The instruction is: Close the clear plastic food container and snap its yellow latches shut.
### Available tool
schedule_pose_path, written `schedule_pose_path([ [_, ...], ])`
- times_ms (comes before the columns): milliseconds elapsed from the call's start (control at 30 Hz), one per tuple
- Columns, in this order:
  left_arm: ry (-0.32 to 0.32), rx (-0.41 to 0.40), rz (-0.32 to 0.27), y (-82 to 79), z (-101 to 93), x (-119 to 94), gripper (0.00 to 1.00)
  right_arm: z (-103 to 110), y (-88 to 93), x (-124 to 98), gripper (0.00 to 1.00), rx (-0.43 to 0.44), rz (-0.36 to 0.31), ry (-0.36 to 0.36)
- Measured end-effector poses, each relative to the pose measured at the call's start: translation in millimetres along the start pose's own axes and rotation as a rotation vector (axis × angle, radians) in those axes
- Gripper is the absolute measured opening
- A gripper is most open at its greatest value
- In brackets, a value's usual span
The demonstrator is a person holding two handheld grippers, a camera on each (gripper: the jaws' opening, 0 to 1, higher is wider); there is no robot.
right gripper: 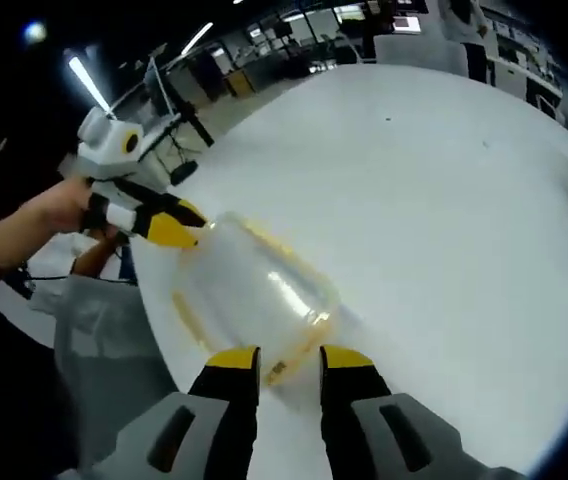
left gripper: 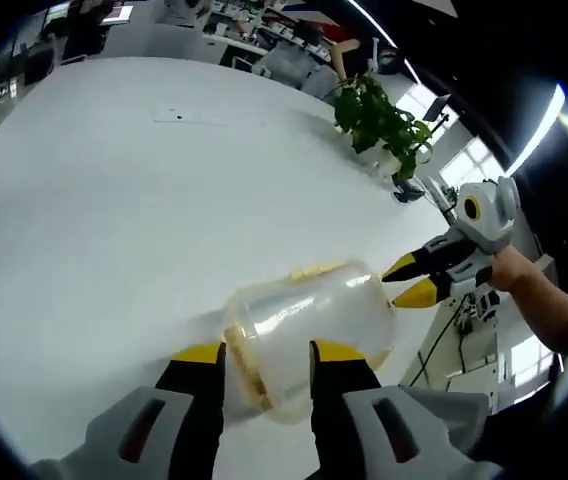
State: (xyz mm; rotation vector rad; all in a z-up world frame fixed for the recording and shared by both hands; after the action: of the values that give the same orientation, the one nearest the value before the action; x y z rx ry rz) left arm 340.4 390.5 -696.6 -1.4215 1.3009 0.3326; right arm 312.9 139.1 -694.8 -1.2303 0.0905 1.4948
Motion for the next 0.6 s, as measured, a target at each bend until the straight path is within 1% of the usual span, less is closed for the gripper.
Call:
schedule_pose_path([
  [133, -0.024, 0.069, 0.005, -0.2, -2.4, -0.7, 0.32, -0.7, -3.1, -0.4, 0.23, -0.032, -0.016, 0.0],
  [233, -0.007, 0.09, -0.011, -1.7, -10.1, -2.9, 0.32, 3.7, -5.5, -0.8, 0.23, -0.04, -0.025, -0.022],
  [300, 0.005, 0.131, -0.018, -3.0, -13.5, -3.3, 0.32, 6.2, -7.2, -0.9, 0.23, -0.05, -0.029, -0.025],
  [400, 0.019, 0.167, -0.015, -3.4, -15.2, -2.2, 0.32, 10.0, -10.0, 0.9, 0.23, -0.083, -0.035, -0.044],
  [467, 0.037, 0.211, -0.006, -3.0, -16.1, -2.3, 0.32, 12.6, -10.7, 2.6, 0.23, -0.108, -0.03, -0.051],
  [500, 0.041, 0.236, -0.004, -2.9, -16.0, -2.3, 0.33, 14.8, -12.0, 4.3, 0.23, -0.153, -0.031, -0.065],
  [533, 0.06, 0.287, -0.006, -3.5, -16.7, -1.8, 0.33, 17.0, -12.5, 6.0, 0.23, -0.182, -0.032, -0.066],
  [567, 0.083, 0.323, -0.021, -4.4, -19.2, -1.8, 0.32, 17.9, -12.2, 6.6, 0.23, -0.183, -0.03, -0.066],
  [600, 0.089, 0.335, -0.027, -4.0, -21.7, -2.1, 0.32, 20.0, -12.0, 8.5, 0.23, -0.193, -0.027, -0.072],
])
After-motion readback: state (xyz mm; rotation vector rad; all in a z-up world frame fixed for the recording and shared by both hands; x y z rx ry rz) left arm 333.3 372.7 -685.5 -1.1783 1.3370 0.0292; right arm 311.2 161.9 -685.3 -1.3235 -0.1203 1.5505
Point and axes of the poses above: the point that each gripper's makers call its tool centre point, and the gripper's own axes: x roughly forward along the fingers, z roughly to its left, y roughly out of its underside, the point moved 8 cm from there along -x, roughly backward along the fingers, and after that the axes turned 7 degrees about -y, right-handed, at the moved point
